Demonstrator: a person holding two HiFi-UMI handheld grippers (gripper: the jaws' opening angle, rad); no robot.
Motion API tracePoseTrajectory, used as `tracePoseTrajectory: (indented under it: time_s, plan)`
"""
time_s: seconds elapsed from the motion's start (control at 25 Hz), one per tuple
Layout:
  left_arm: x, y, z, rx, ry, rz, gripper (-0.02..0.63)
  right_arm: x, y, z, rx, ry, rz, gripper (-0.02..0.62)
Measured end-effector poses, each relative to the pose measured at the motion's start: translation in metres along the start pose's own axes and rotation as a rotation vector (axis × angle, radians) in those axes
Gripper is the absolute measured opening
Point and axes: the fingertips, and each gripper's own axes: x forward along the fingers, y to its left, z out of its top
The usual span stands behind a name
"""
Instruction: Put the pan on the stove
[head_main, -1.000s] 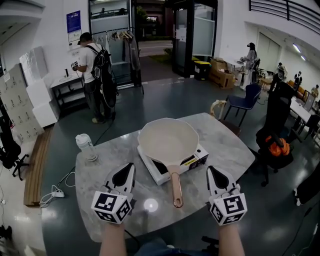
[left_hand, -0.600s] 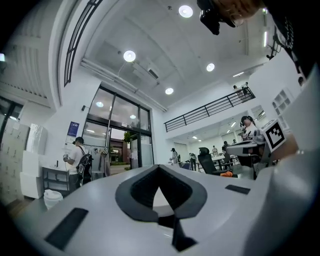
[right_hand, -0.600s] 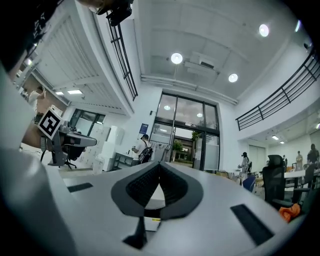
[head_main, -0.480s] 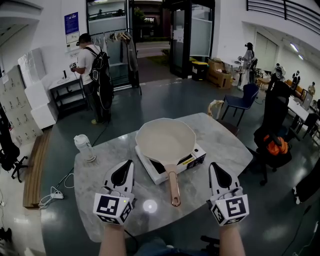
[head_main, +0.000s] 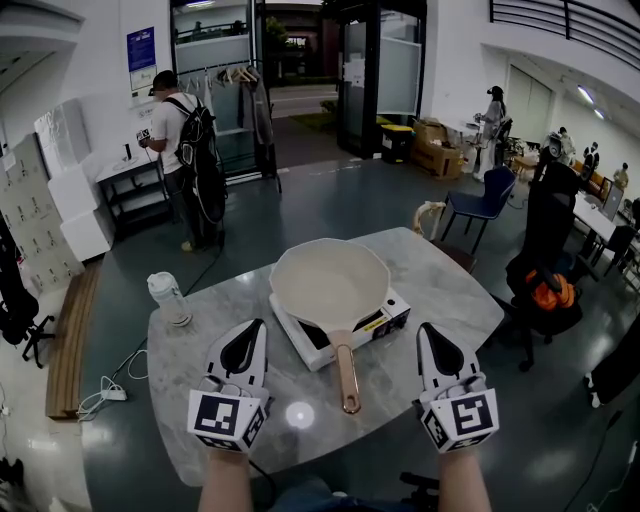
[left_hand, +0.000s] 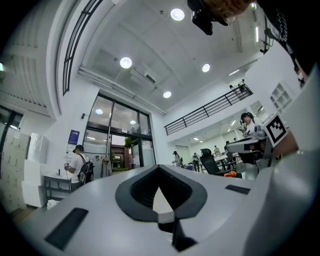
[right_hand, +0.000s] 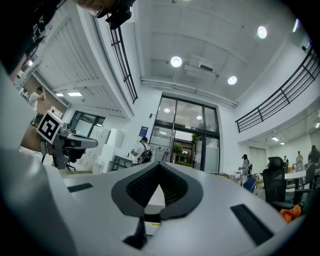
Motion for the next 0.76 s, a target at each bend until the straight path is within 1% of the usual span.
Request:
tracePoseTrajectory:
  time_s: [0.32, 0.56, 0.76]
  plan:
    - [0.0009, -0.0008, 0.0059, 0.017, -0.01, -0.004, 0.011, 0.0, 0.0002, 0.0017, -0.007, 0.011, -0.008, 0.025]
    - [0.0028, -0.0026, 0.0017, 0.0, -0.005, -0.005, 0.011, 0.0005, 0.0002, -0.0008, -0.008, 0.011, 0.001, 0.025]
    - [0.0048, -0.0042, 0.0008, -0.004, 0.0, -0.011, 0.011, 0.0012, -0.0007, -0.0019, 0.016, 0.018, 0.003, 0.025]
